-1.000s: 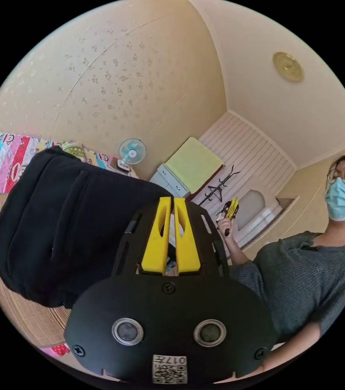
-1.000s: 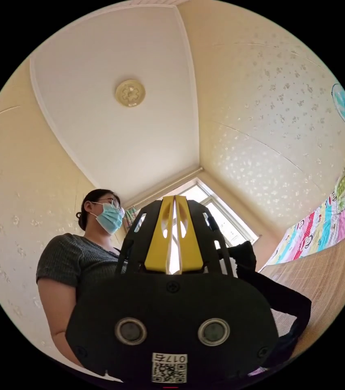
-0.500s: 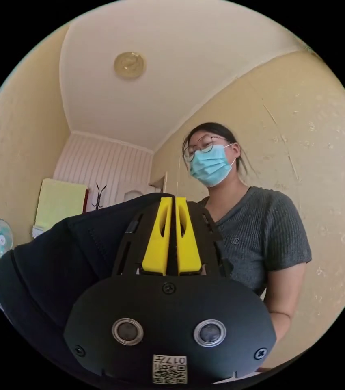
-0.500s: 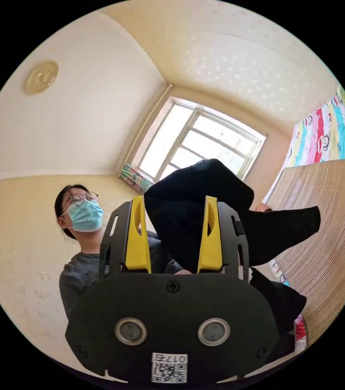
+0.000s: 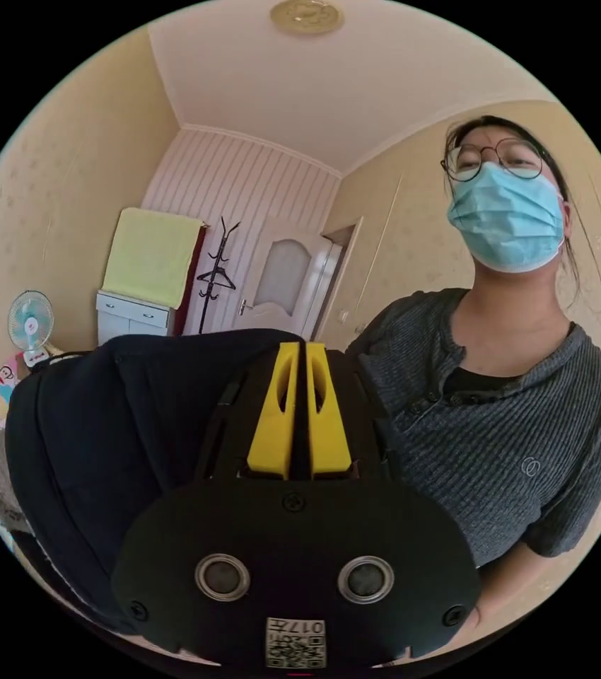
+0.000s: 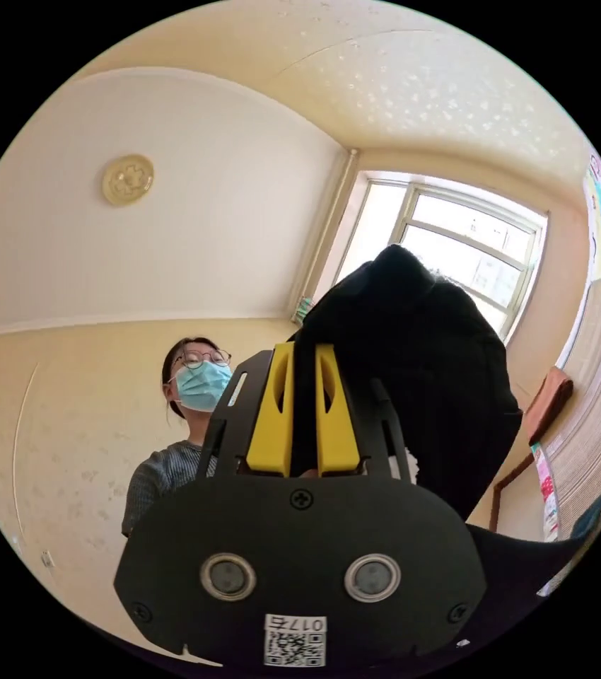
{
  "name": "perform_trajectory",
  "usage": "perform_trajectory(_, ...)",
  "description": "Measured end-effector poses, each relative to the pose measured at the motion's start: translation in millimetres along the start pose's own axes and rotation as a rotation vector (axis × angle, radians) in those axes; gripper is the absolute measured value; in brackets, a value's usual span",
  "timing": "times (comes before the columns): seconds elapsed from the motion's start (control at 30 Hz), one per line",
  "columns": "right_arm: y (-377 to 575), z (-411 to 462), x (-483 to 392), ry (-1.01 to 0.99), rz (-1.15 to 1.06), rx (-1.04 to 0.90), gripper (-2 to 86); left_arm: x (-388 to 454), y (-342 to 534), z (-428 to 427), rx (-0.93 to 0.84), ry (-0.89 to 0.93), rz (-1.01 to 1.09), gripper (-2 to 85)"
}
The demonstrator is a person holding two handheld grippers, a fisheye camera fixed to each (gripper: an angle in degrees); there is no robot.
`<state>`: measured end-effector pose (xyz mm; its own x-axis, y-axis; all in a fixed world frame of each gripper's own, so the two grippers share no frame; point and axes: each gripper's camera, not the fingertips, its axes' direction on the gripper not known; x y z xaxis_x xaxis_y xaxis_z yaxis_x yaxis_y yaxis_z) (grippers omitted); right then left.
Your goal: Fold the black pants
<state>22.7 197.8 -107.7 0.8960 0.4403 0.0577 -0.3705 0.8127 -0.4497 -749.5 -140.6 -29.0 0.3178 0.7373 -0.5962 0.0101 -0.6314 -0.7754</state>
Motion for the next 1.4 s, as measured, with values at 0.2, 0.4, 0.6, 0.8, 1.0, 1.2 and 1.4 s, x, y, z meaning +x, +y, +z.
perform_trajectory(0.2,-24,22,-123,-0.023,-0.444,-0.107,1.5,43,-24,20,-0.114,-0.207,0.159,0.0)
perform_trajectory(0.4,-15,9,-237,-0.362,-0.931,-0.165,2.1,47,-22,-51,0.101,-0.382,0.149,-0.4)
perform_trajectory(0.6,12,-37,-257,-0.823,-1.094,-0.007,5.0,-22,27,-172,0.6,-0.424,-0.186,-0.4)
perform_trajectory(0.8,30,-17,-219,-0.928,-0.935,0.043,5.4,-137,64,-187,0.612,-0.111,-0.534,16.0)
perform_trajectory(1.0,37,-13,-230,-0.952,-0.921,0.06,5.5,-162,86,-184,0.584,-0.031,-0.464,16.7)
perform_trajectory(1.2,41,-17,-235,-0.857,-0.905,0.045,5.5,-176,126,-222,0.893,0.168,-0.427,12.4)
perform_trajectory(1.4,33,-23,-190,-0.686,-0.656,0.172,5.5,-167,74,-223,0.673,0.124,-0.384,9.5)
